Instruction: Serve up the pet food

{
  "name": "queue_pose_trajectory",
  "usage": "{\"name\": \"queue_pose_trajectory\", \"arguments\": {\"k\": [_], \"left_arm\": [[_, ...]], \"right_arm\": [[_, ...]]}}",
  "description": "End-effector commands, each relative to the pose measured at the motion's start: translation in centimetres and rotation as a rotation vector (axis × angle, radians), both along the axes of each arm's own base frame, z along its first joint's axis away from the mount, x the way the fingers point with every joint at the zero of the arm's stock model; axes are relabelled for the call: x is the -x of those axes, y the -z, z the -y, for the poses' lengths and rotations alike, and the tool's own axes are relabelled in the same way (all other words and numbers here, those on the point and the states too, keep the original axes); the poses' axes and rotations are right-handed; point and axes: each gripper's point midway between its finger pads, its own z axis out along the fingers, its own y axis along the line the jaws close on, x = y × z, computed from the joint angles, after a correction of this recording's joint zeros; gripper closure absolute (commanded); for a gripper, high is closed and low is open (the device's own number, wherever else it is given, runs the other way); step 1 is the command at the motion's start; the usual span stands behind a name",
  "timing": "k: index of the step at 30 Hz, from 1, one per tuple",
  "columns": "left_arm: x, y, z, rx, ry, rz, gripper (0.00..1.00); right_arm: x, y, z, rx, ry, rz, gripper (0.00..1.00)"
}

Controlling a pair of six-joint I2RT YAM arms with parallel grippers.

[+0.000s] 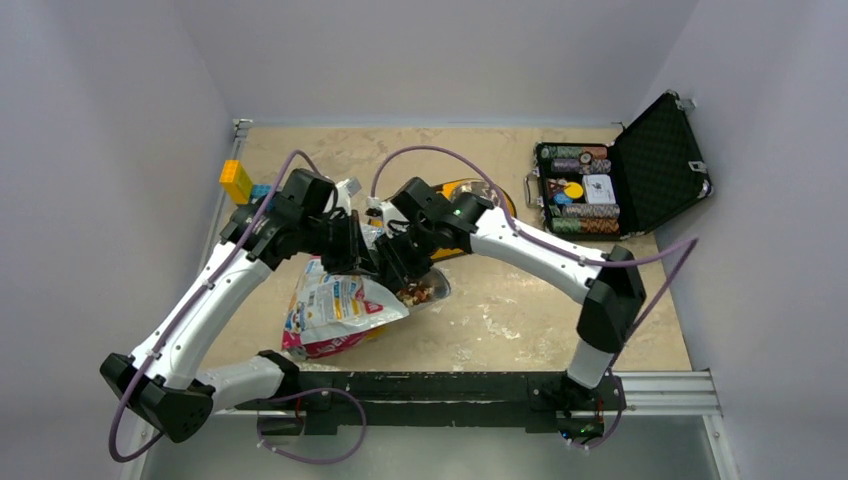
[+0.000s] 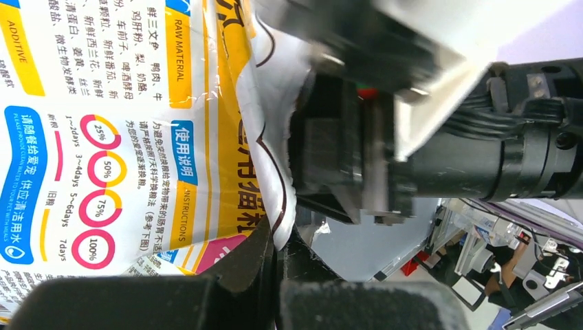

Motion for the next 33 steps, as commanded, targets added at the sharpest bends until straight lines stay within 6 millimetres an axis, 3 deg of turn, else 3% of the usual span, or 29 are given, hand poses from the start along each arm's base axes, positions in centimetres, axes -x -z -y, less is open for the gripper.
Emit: {"name": "queue_pose_trajectory", "arguments": {"k": [1,2,6,14,18,24,33], "left_arm": [[1.3,-4.1,1.0,0.14,0.028,0.091,1.0],[1.1,-4.0,0.5,0.113,0.01,0.109,1.0],[0.5,-3.8,-1.9,0.03,-0.093,0.199,1.0],[-0.3,-4.5,-3.5,0.028,-0.208,0.286,1.0],[-0.4,-4.8,-3.4,0.047,-0.216,0.298,1.0],[0.0,-4.9,-4.1,0.034,-0.23,0.315,1.0],[0.7,-5.2,-4.7,0.032,-0.216,0.359,1.0]], "right_arm": [[1.6,-7.0,-2.6,-0.483,-0.102,-0.004,1.0],[1.6,-7.8,-2.1,-0.528,-0.096,-0.006,1.0],[2.1,-7.7,1.5,-0.559,-0.055,-0.052,1.0],[3.5,-4.3,7.5,-0.548,0.061,-0.097,1.0],[4.3,-3.3,8.1,-0.564,0.081,-0.127,1.0],[3.8,-5.7,8.0,-0.638,0.056,-0.019,1.0],[4.9,-5.1,10.4,-0.59,0.089,0.075,1.0]]}}
